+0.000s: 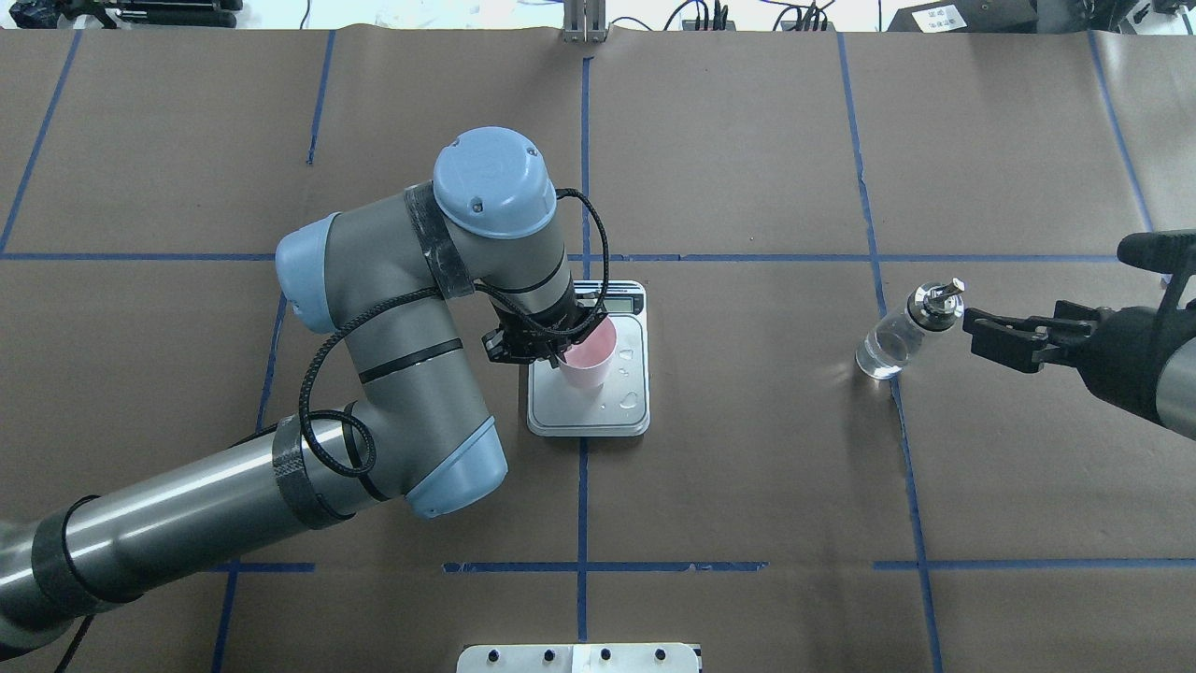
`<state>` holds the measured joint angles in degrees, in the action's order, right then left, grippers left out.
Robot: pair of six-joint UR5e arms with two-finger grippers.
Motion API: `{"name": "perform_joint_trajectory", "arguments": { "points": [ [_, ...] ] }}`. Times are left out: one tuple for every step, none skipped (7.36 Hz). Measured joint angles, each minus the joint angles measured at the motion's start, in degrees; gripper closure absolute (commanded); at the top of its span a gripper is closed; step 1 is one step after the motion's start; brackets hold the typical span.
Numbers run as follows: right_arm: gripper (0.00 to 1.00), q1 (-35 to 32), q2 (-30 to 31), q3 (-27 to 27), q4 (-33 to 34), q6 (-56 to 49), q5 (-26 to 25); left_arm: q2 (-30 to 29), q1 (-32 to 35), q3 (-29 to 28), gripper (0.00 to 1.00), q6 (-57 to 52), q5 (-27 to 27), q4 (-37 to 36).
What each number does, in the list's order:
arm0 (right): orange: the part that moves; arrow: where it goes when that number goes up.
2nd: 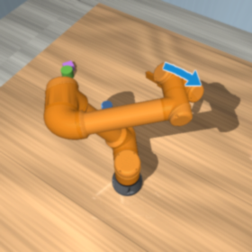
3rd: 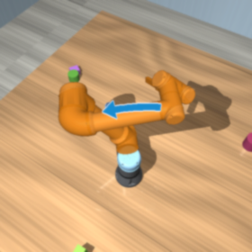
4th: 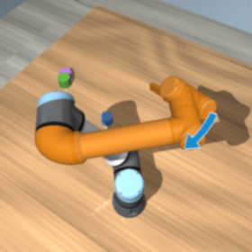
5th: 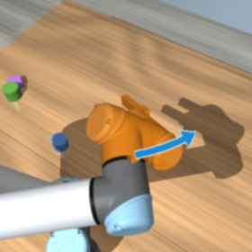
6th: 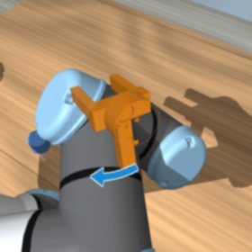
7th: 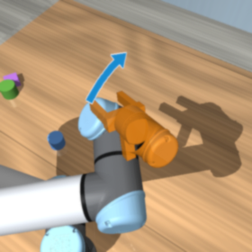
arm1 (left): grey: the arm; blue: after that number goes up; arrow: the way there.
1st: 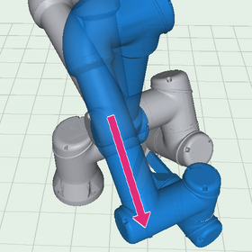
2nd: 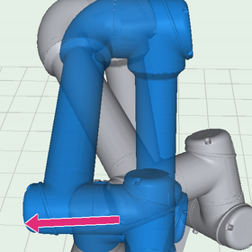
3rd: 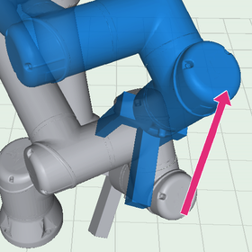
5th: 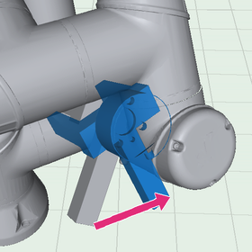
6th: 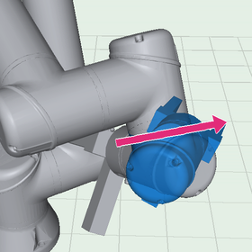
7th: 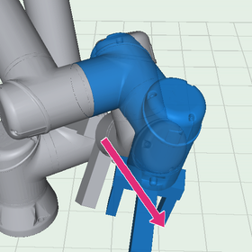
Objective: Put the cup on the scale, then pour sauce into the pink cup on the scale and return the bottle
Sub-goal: 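Carry the pink cup onto the scale while the right gripper approaches the bottle, then release the cup and lift the left gripper while the right closes on the bottle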
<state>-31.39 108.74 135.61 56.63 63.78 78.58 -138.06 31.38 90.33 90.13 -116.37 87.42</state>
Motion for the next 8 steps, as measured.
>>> {"name": "perform_joint_trajectory", "arguments": {
  "points": [
    [0.0,0.5,0.0,-0.4,-0.2,0.0,-1.0,0.0,0.0,-0.4,0.03,0.0,0.0,0.9],
    [0.0,0.9,0.0,-1.2,-1.3,0.0,-1.6,0.1,0.0,-0.8,0.0,-0.1,0.0,1.6],
    [0.0,1.0,0.1,-2.2,-2.7,0.0,-2.1,0.2,0.0,-0.7,0.0,-0.1,0.1,1.9],
    [0.0,1.2,0.1,-2.8,-3.5,0.0,-2.5,0.2,0.3,0.4,0.0,-0.2,0.2,1.9],
    [0.0,1.6,0.3,-3.0,-3.9,-0.1,-3.3,0.2,1.3,2.6,0.0,-0.9,0.2,1.0],
    [0.0,2.8,0.9,-3.1,-4.1,0.0,-5.0,0.2,2.9,5.4,0.0,-3.3,0.0,-1.5],
    [0.0,4.9,1.5,-3.3,-4.1,0.5,-7.4,0.2,4.5,8.0,0.0,-6.5,-0.1,-4.9],
    [0.0,8.1,1.8,-4.0,-4.6,1.8,-11.5,0.2,6.5,10.1,0.0,-9.5,-0.3,-7.8]
  ]
}}
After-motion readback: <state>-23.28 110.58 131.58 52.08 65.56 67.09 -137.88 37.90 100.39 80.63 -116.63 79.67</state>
